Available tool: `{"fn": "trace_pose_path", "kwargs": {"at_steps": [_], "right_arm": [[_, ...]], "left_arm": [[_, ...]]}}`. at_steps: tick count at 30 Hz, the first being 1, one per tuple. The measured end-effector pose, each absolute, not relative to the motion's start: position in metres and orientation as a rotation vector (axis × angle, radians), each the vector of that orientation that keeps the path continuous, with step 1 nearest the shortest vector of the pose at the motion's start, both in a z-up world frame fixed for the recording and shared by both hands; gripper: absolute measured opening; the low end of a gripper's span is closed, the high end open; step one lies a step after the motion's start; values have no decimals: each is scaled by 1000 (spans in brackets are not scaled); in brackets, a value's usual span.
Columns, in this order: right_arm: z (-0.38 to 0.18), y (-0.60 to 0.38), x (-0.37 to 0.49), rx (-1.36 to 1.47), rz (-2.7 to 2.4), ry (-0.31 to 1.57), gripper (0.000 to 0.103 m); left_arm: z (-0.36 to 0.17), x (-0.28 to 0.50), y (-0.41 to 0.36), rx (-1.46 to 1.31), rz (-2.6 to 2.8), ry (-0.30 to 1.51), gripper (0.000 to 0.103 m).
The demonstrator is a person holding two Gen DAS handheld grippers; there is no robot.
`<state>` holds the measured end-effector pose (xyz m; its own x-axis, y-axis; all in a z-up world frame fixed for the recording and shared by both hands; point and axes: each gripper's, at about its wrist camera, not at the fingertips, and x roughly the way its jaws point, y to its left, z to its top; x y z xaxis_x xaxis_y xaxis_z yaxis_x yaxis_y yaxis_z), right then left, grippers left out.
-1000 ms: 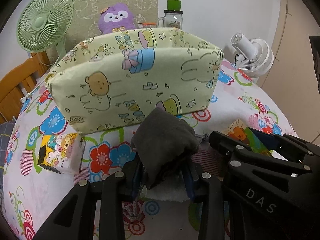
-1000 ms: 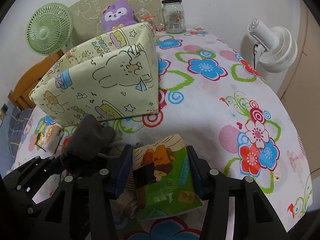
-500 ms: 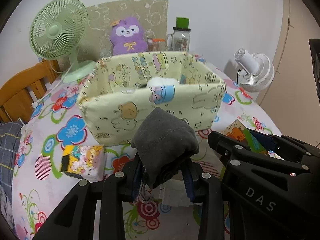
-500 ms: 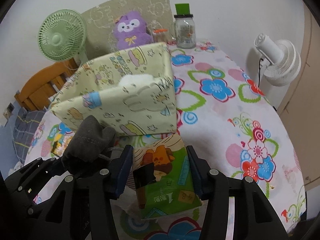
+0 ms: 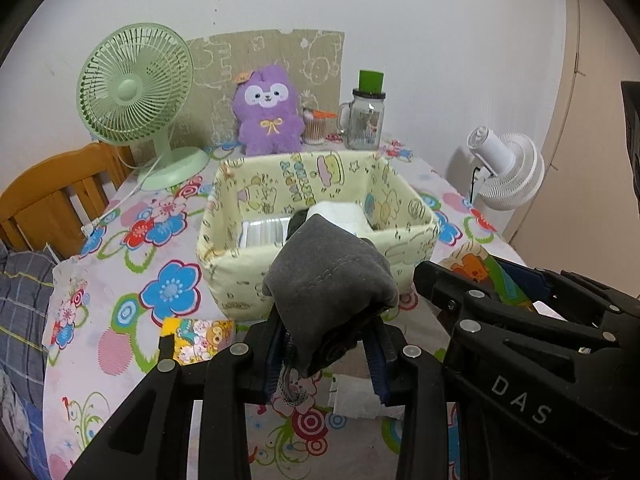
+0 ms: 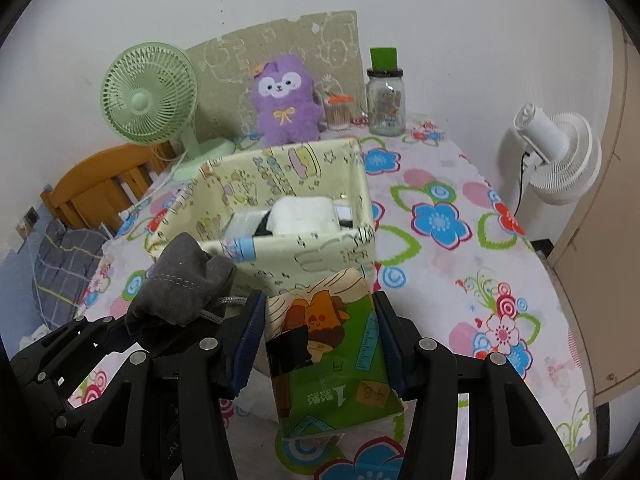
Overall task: Organize soft objects
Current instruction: 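Carry the grey pouch and green packet over the basket with both tools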
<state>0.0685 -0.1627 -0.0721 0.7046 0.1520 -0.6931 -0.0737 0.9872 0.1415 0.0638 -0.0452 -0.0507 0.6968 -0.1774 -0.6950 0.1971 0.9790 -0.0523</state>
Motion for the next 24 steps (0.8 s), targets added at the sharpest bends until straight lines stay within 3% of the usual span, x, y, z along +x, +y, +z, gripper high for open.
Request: {"fn": "trace_pose_path", "kwargs": {"at_steps": [24], "right_arm": [[-18, -154, 92, 67, 151, 663, 56]], "left_arm": [[-9, 92, -43, 22, -197, 674, 36]]}}
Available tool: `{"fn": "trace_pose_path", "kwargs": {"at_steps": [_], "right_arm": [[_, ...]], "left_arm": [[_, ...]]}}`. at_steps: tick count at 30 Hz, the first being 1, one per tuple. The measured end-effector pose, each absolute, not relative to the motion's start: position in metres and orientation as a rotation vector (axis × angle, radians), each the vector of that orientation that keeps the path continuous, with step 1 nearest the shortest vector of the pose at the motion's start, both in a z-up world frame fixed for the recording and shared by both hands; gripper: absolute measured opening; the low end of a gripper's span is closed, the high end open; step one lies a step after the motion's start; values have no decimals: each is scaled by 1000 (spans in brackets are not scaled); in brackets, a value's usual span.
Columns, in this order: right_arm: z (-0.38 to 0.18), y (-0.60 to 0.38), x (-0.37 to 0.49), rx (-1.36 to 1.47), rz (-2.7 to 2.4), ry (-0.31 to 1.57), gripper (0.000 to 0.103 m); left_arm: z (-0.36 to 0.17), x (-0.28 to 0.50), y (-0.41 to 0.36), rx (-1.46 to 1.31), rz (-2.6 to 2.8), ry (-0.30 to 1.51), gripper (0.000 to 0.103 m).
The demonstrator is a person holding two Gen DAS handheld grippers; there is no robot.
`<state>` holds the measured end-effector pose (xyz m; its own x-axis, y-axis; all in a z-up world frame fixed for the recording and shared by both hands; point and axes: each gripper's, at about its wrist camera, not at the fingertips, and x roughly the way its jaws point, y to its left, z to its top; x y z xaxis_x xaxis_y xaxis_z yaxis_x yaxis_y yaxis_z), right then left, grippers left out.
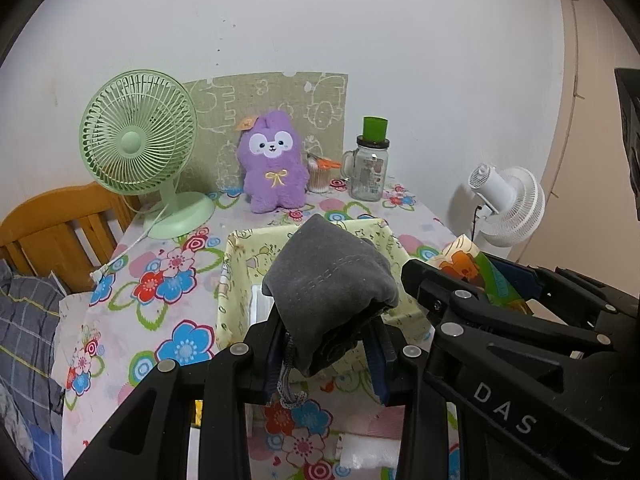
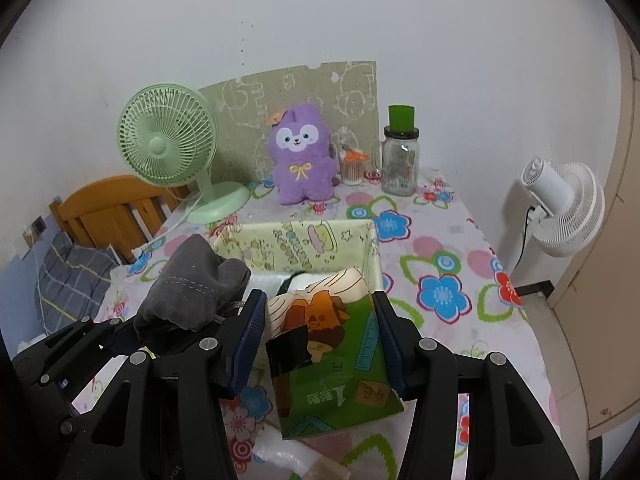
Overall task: Organize soft objects
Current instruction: 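Carry the grey pouch and green packet over the basket with both tools, then open both tools to drop the pouch and packet into the basket, withdraw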
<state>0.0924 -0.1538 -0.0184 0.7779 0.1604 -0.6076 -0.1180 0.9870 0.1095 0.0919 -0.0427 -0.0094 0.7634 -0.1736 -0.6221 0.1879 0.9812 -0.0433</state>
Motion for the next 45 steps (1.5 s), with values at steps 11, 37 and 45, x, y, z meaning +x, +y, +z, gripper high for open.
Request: {"fn": "trace_pose_path", "kwargs": {"at_steps": [11, 37, 45], "right_arm": [[-20, -150, 128, 73, 150, 671, 56], [-58, -153, 204, 101, 144, 764, 56], [-66, -141, 215, 89, 181, 790, 59]], "left_arm": [[-12, 128, -39, 24, -181, 682, 36], [-62, 190, -35, 5, -180, 845, 77], [-63, 192, -28, 1, -145, 846, 85]]}}
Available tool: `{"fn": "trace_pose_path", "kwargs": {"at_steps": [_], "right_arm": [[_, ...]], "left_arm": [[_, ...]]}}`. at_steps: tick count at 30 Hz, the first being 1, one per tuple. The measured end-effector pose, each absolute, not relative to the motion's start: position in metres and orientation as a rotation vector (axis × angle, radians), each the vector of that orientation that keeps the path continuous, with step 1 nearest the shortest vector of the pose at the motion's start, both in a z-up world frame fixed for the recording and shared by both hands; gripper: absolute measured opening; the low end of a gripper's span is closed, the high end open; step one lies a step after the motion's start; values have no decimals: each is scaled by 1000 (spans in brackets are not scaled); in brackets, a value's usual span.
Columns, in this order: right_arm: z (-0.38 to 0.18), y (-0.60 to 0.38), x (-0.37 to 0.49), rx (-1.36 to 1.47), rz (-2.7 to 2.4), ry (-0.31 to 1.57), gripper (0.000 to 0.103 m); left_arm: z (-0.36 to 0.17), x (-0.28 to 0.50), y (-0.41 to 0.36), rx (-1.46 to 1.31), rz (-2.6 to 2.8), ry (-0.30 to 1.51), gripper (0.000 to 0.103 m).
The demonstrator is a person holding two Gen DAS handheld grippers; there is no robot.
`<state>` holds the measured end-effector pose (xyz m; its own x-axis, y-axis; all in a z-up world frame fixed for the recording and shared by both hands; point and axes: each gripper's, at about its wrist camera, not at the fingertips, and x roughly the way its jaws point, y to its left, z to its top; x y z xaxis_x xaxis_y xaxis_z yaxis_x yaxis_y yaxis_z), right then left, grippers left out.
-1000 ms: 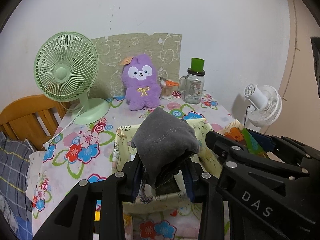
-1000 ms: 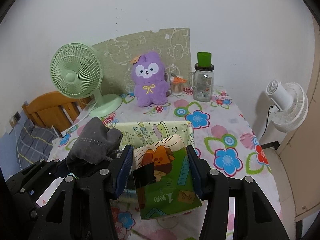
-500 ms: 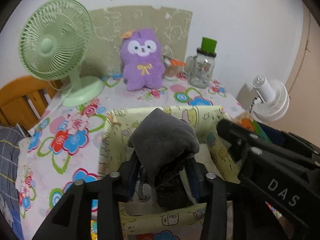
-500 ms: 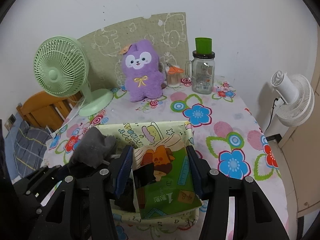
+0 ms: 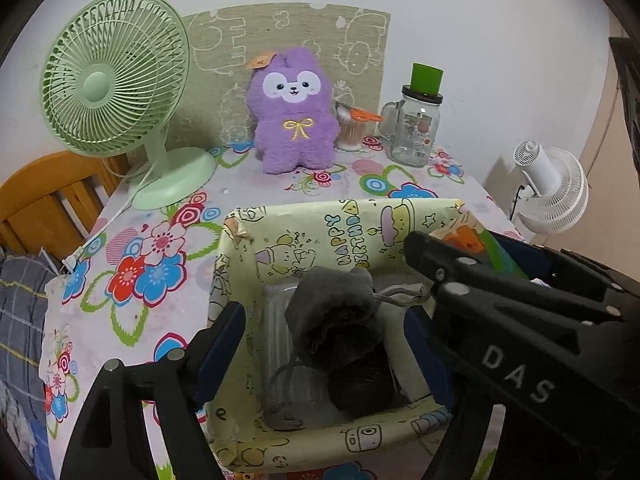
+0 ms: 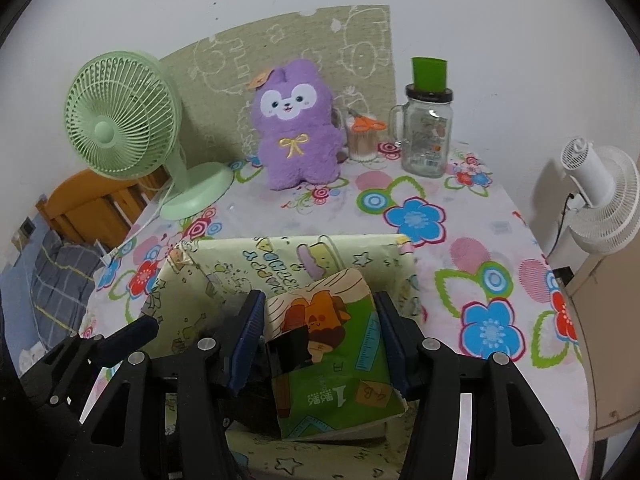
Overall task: Organize soft objects
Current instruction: 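Open both tools to drop the pouch and packet into the basket, withdraw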
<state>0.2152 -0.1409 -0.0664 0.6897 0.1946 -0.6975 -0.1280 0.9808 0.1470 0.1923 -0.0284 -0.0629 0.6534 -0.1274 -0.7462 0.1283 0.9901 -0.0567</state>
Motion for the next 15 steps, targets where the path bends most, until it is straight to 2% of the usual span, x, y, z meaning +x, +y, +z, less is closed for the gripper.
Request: {"fn": "trace_pose_path", "kwargs": {"at_steps": [6, 8, 10, 15], "right_arm": [[-70, -129, 220, 33, 168, 810, 64], [-71, -130, 219, 40, 173, 817, 78], [-70, -132, 217, 44, 171, 814, 84], [-67, -135, 208, 36, 157, 805, 86]], "left_arm": [[-65, 195, -28, -4, -149, 864, 85], [-65, 194, -28, -4, -150, 859, 85], [-63, 192, -27, -2, -149, 852, 86], [-57, 184, -27, 19, -138, 836, 86]]}}
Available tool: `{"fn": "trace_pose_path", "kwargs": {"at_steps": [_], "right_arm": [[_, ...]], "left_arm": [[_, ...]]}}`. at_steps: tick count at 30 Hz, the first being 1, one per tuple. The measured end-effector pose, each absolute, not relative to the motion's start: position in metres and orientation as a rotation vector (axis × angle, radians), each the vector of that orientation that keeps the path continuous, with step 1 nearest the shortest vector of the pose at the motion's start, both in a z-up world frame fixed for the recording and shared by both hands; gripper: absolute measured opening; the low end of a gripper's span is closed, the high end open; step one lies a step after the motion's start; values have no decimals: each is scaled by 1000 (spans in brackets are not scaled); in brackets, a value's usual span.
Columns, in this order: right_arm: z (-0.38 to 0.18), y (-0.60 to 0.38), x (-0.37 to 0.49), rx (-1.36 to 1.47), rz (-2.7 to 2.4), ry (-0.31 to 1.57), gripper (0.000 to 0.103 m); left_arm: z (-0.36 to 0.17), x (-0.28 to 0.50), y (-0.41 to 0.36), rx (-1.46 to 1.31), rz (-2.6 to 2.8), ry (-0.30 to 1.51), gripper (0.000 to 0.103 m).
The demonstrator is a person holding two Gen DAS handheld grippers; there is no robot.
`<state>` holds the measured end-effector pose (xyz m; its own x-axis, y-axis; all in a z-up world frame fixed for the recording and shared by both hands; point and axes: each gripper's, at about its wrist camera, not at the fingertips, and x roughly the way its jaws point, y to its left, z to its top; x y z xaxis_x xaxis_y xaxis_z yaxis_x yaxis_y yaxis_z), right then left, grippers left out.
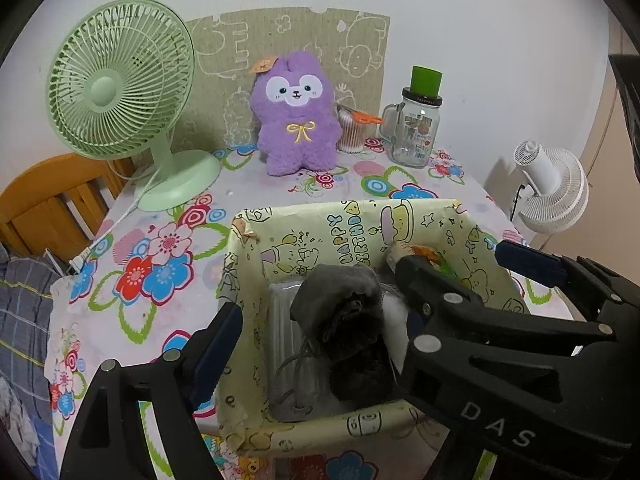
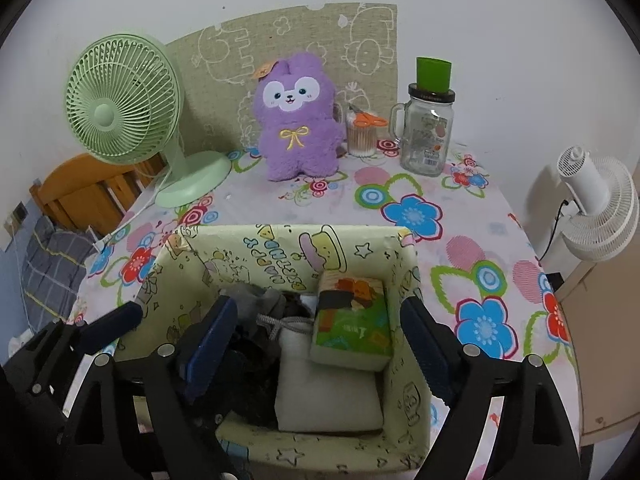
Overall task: Organize soft objects
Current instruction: 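Open both tools to drop the pouch and packet into the basket, withdraw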
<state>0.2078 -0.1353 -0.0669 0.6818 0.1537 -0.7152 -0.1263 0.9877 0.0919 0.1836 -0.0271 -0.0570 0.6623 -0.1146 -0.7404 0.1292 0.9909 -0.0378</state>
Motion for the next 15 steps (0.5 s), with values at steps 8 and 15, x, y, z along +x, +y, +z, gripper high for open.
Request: {"fn": "trace_pose_path", "kwargs": {"at_steps": [8, 15], "right_arm": [[-60, -136, 187, 21, 148, 780, 86], [-51, -138, 169, 21, 138, 750, 86]], "left_arm": [[-49, 165, -27, 30, -135, 817, 86], [-41, 148, -28, 33, -134, 788, 86]]}}
